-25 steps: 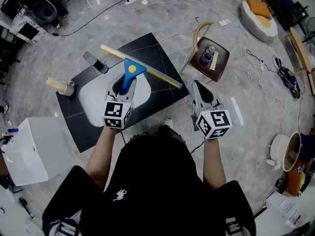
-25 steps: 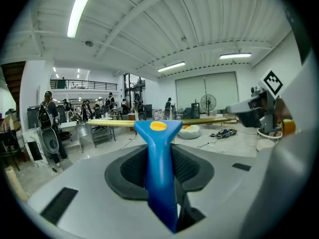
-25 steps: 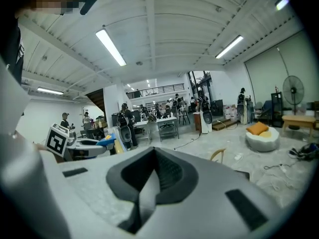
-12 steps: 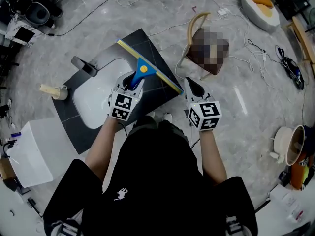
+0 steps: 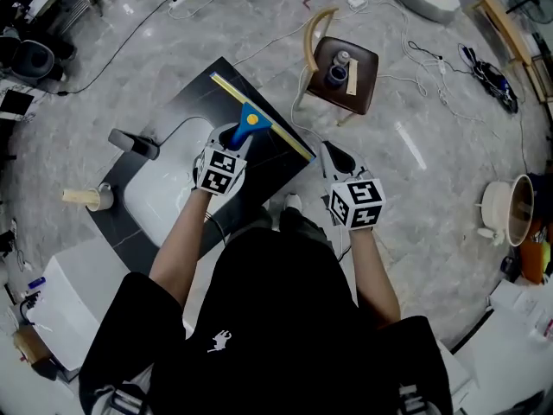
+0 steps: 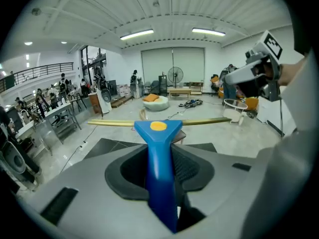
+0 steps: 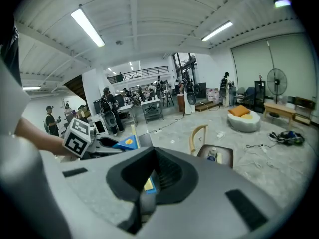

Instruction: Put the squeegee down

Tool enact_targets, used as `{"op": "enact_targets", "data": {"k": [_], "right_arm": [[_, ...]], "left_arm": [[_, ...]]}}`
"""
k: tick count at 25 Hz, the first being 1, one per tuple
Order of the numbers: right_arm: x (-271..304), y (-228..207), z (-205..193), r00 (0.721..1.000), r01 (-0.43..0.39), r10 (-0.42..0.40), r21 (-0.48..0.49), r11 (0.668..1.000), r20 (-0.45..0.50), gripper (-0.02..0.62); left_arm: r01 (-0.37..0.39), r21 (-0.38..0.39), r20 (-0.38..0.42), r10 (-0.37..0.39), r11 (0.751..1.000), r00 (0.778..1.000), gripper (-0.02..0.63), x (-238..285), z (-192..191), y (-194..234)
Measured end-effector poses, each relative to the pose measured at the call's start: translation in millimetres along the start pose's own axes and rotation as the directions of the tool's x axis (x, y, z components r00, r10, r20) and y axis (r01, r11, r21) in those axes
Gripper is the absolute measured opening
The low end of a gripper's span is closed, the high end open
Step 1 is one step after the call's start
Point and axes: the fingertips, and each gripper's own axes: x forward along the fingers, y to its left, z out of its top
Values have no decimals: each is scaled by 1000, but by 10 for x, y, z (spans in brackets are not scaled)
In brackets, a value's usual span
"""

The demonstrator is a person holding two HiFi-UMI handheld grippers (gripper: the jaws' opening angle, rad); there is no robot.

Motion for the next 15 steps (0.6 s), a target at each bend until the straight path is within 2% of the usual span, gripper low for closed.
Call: {"op": "enact_targets", "data": {"k": [7,15], "right_arm": [[-90,-56,-241,995,89,-88,34,995,-51,2],[-9,-123,-452,988,127,-120,73,989,-94,2]], "left_arm": [[94,59,-70,-90,994,993,127,379,-230,2],[138,40,-124,-133,990,983,129,714,-418,-30]]}}
